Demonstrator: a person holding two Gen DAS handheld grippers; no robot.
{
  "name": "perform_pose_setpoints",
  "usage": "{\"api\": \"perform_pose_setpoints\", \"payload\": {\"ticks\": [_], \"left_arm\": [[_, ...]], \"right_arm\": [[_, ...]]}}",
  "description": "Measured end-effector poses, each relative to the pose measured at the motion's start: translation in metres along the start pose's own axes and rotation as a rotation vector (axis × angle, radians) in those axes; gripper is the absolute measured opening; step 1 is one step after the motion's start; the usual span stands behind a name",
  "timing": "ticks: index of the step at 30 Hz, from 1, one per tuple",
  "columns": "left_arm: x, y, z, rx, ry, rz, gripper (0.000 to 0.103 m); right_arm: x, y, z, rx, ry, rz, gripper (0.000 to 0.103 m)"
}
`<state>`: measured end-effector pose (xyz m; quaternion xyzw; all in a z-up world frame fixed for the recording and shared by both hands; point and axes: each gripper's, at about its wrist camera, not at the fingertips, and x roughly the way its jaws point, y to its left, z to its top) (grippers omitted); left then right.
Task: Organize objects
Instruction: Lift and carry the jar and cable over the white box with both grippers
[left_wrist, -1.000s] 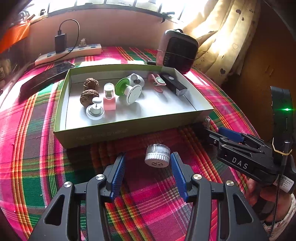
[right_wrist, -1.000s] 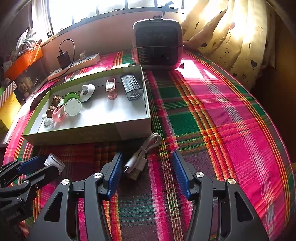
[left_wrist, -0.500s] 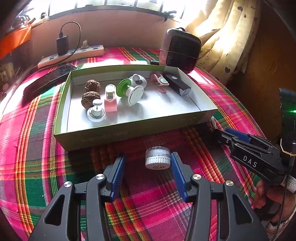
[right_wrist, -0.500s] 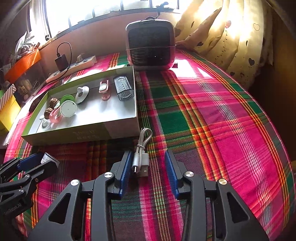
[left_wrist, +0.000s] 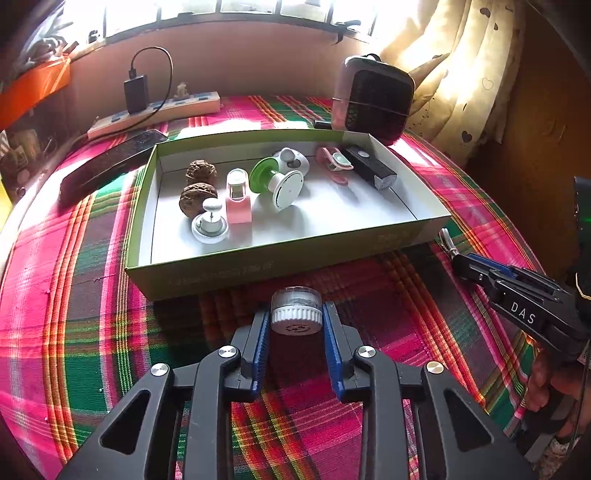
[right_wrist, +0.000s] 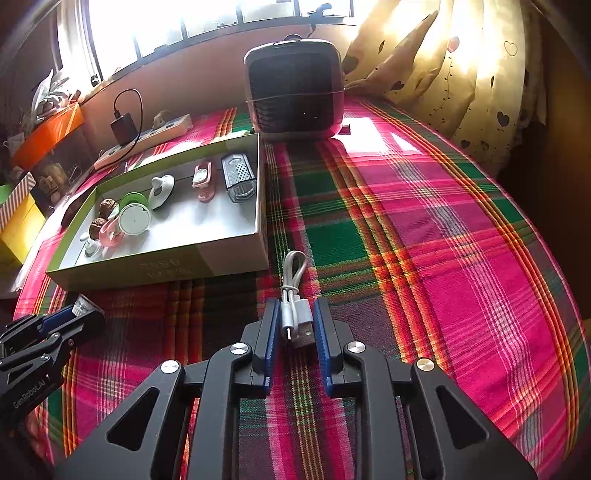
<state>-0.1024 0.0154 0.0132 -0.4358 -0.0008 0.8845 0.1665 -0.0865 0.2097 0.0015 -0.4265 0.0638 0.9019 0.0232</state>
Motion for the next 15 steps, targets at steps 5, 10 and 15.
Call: {"api": "perform_pose_setpoints", "payload": {"ticks": [5,10,15], "left_arm": [[0.0002,-0.0022,-0.0003,0.011,-0.002,0.014,0.025],[0.0002,-0.0024,-0.0005,0.012,-0.002,0.016,0.025],[0.0,-0.0018,-0.0007,0.01,-0.002,0.015,0.025]], "right_arm": [[-0.0004,-0.0012,-0.0002,0.003,-0.001,0.01,0.019],[-0.0005,-0.0031,-0.0004,0.008,-0.001,0.02,0.018],[-0.0009,-0.0035,-0.0005,0.01,-0.001,0.024,0.018]]}}
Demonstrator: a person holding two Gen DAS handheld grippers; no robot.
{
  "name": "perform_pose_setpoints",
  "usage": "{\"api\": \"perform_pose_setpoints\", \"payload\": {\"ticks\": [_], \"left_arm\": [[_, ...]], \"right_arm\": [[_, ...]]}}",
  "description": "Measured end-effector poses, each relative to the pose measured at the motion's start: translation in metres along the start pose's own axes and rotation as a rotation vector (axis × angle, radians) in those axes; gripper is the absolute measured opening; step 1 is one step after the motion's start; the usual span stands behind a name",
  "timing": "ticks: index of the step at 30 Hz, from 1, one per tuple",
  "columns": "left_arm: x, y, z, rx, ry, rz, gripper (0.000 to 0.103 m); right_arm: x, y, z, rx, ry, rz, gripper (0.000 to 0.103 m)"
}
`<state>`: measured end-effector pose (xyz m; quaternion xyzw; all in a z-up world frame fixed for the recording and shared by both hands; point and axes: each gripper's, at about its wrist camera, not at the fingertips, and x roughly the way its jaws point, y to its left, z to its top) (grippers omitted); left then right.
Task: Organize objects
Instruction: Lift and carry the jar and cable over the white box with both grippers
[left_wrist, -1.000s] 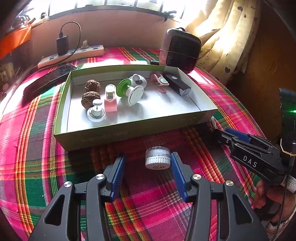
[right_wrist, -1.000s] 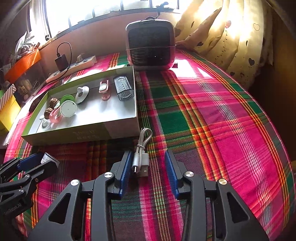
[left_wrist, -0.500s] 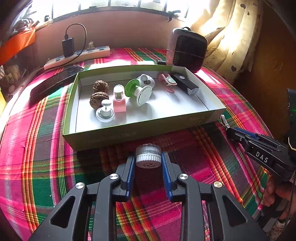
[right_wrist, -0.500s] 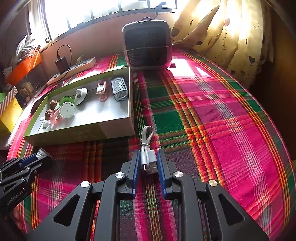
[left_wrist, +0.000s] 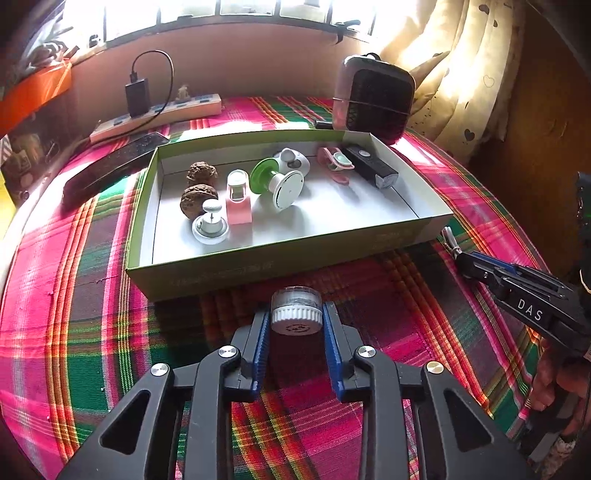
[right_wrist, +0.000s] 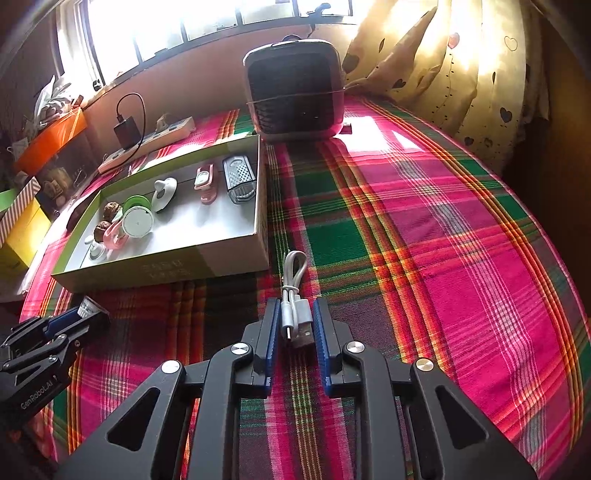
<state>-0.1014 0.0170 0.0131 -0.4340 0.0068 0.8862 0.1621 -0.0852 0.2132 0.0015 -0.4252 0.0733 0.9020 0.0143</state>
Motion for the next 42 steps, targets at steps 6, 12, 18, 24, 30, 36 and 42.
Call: {"api": "perform_pose_setpoints", "payload": {"ticks": [6,12,18,24,30,36,42], "left_arm": [[0.0,0.0,0.0,0.001,0.0,0.001,0.025],[0.0,0.0,0.0,-0.006,-0.001,-0.002,0.025],[-0.001,0.001,0.0,-0.009,-0.003,0.0,0.025],[-0.002,0.0,0.001,-0.006,-0.008,0.001,0.025],[-0.006,0.0,0.002,-0.003,-0.018,0.007,0.025],[-0.011,-0.001,0.004,0.0,-0.03,0.007,0.025],[-0.019,-0.007,0.006,0.014,-0.049,-0.004,0.025]], "right_arm": [[-0.001,-0.002,0.0,0.008,-0.001,0.009,0.018],[-0.001,-0.002,0.0,0.008,-0.003,0.027,0.017],[-0.001,-0.003,0.0,0.012,-0.002,0.044,0.017],[-0.002,-0.004,0.0,0.016,-0.004,0.047,0.017],[-0.003,-0.004,-0.001,0.022,-0.013,0.059,0.017],[-0.009,-0.007,0.001,0.03,-0.029,0.06,0.017],[-0.018,-0.01,0.004,0.038,-0.051,0.067,0.017]]}}
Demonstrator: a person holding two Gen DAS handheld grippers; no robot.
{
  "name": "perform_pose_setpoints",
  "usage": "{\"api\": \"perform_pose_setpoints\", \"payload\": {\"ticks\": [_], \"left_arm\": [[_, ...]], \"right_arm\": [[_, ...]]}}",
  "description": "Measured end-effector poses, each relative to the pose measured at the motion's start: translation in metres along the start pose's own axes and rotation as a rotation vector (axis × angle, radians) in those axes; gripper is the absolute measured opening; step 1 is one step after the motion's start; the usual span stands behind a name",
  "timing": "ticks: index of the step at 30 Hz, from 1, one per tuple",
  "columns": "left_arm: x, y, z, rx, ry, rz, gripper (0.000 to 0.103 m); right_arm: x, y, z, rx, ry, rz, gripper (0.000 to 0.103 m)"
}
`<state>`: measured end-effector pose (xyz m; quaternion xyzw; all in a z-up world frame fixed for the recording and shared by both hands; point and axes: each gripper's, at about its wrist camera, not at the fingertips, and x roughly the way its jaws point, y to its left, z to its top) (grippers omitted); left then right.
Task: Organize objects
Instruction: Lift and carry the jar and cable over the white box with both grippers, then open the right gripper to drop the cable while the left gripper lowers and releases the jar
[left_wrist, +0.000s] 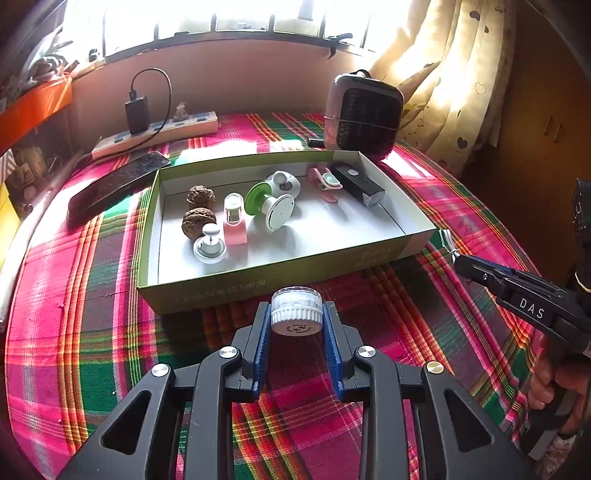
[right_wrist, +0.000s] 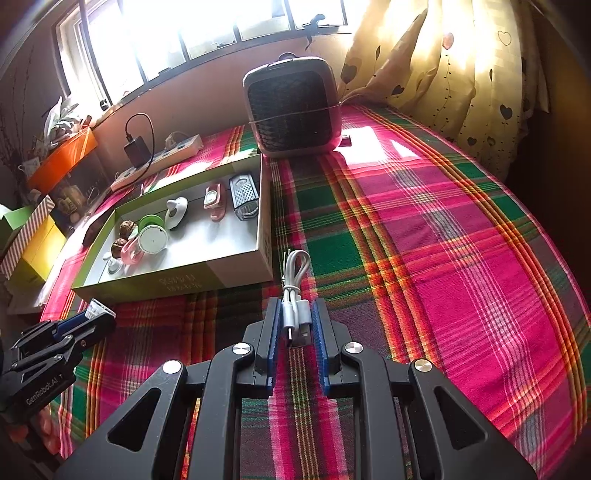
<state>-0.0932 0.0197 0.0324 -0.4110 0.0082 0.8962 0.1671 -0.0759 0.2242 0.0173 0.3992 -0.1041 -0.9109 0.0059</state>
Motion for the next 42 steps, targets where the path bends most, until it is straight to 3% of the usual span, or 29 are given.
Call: {"api": "perform_pose_setpoints", "payload": {"ticks": [21,32,42], "left_arm": [[-0.007,-0.006,0.03,-0.009,-0.041,-0.027,0.025],[0.017,-0.007,0.047,-0.018,-0.012,-0.032,0.025],[0.047,-0.003,0.05,-0.034,0.034,-0.02,0.025]], "right_arm": [[-0.019,0.029,0.033,-0.127,-0.063,0.13,0.017],[0.016,0.046,0.06,-0.222,0.01,0.207,0.017],[0.053,0.055,0.067,-0.28,0.099,0.228,0.017]]}}
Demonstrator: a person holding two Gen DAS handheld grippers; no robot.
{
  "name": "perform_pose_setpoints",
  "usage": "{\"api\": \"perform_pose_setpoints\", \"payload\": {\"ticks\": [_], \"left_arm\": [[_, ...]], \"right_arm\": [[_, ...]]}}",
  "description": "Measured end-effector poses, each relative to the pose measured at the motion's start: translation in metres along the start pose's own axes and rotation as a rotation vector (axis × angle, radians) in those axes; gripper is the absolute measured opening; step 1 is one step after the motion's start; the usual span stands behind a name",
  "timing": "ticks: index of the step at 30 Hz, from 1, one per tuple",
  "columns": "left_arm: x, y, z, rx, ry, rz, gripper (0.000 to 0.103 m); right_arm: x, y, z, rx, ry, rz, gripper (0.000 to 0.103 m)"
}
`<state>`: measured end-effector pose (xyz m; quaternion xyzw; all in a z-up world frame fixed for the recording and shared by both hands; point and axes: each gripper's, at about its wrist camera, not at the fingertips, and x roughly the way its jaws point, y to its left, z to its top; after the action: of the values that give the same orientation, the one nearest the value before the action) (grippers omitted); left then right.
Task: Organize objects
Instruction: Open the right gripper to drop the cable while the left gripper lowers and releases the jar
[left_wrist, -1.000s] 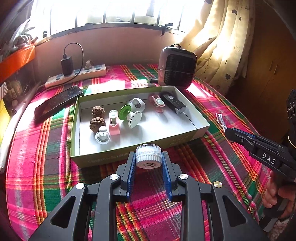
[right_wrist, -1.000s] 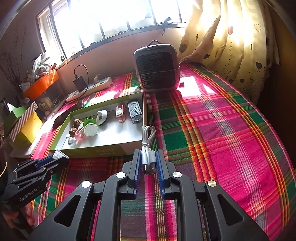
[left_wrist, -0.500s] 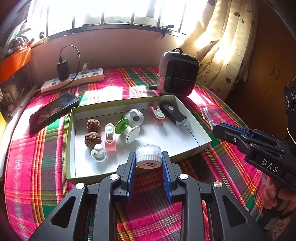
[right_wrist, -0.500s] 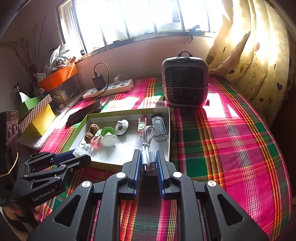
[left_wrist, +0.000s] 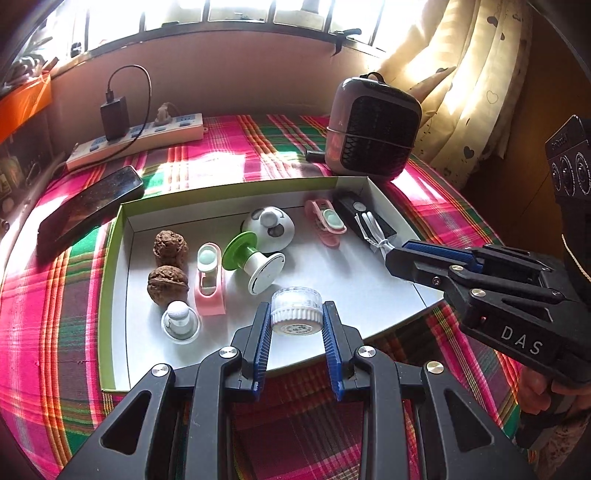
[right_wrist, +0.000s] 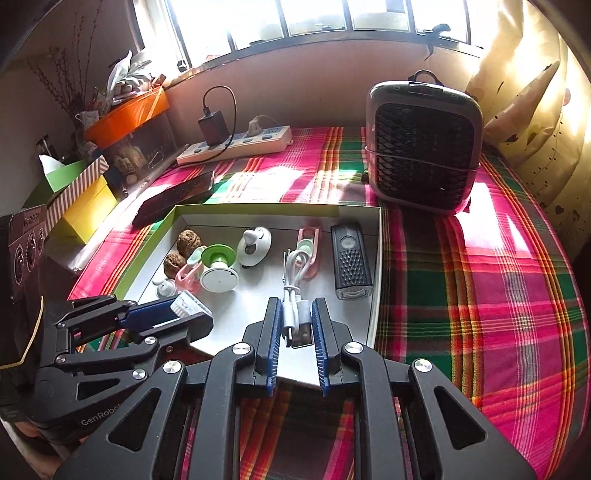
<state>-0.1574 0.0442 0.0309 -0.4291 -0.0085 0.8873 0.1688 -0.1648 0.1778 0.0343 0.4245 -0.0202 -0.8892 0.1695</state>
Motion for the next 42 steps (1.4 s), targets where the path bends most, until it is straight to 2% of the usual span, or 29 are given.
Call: {"api": "perform_pose_setpoints", "payload": {"ticks": [15,29,42], "left_arm": [[0.017,0.008,0.005,-0.02,0.031,0.009,0.025],[0.021,0.014,0.007,-0.05,0.047,-0.009,0.026],[0.021,0.015,0.006,-0.064,0.052,0.001,0.03]], "right_arm": [[0.029,-0.004,0.0,-0.023,0.089,-0.006,0.017],[0.03,-0.003,0.0,-0.017,0.087,-0.008,0.018],[0.029,-0.003,-0.001,0.006,0.077,-0.012,0.018]]}}
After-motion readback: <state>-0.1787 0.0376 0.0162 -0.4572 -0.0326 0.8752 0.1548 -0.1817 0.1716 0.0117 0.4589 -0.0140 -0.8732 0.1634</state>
